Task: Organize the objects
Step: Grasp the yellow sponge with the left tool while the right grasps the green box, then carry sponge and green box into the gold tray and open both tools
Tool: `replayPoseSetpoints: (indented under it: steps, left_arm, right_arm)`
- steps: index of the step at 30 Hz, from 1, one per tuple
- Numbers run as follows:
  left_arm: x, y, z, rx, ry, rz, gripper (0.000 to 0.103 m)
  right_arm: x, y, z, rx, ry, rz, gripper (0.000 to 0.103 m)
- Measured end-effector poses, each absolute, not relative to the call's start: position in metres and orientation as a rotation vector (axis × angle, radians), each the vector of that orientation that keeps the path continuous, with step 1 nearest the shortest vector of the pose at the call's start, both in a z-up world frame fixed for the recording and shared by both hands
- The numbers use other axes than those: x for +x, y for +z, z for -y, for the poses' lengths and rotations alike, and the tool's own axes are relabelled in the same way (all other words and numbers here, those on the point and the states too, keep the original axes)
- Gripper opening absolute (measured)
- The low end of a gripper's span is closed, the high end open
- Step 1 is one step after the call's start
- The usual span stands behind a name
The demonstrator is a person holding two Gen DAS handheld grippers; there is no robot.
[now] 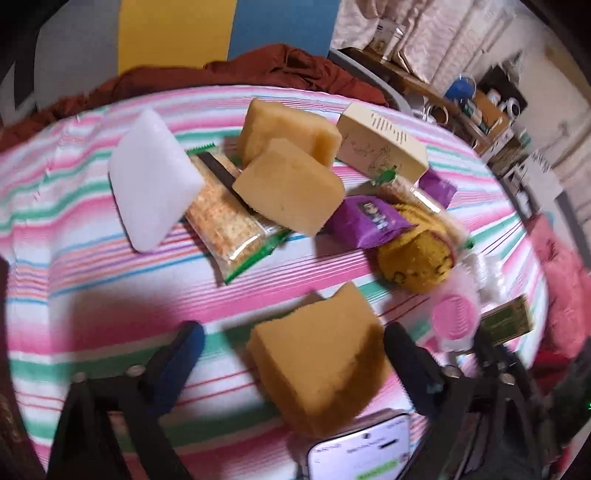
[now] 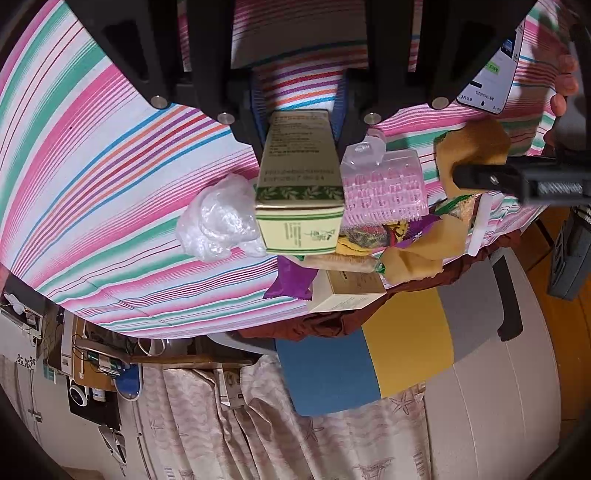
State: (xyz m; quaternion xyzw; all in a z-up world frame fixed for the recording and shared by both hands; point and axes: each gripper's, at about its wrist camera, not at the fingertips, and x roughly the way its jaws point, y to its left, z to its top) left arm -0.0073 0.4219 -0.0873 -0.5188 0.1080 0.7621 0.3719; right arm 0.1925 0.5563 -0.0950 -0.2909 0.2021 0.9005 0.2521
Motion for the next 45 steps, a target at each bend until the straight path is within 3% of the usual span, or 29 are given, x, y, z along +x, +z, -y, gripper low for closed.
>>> replayPoseSetpoints:
  steps: [4, 8, 19, 30, 45]
  left_arm:
    - [-0.002, -0.085, -0.415, -1.287, 1.882, -0.207, 0.062]
    - [-0.005, -0.083, -0.401, -1.300, 1.892, -0.155, 0.057]
    - [0.009, -0.042, -0.343, -1.168, 1.964, -0.082, 0.056]
    - [-0.011, 0.001, -0.211, -1.096, 2.164, -0.015, 0.057]
    - [-0.056, -0.044, -0.073, -1.330, 2.416, 0.080, 0.058]
  right_arm:
    - [0.193, -0.095, -0.556, -0.786, 2.453, -0.556, 0.030]
    - [0.193, -0.096, -0.556, -0.781, 2.455, -0.559, 0.030]
    - [0.201, -0.090, -0.549, -0.716, 2.452, -0.511, 0.030]
    - [0.215, -0.066, -0.540, -0.653, 2.459, -0.449, 0.030]
    - [0.212, 0.001, -0.460, -0.573, 2.715, -0.475, 0.030]
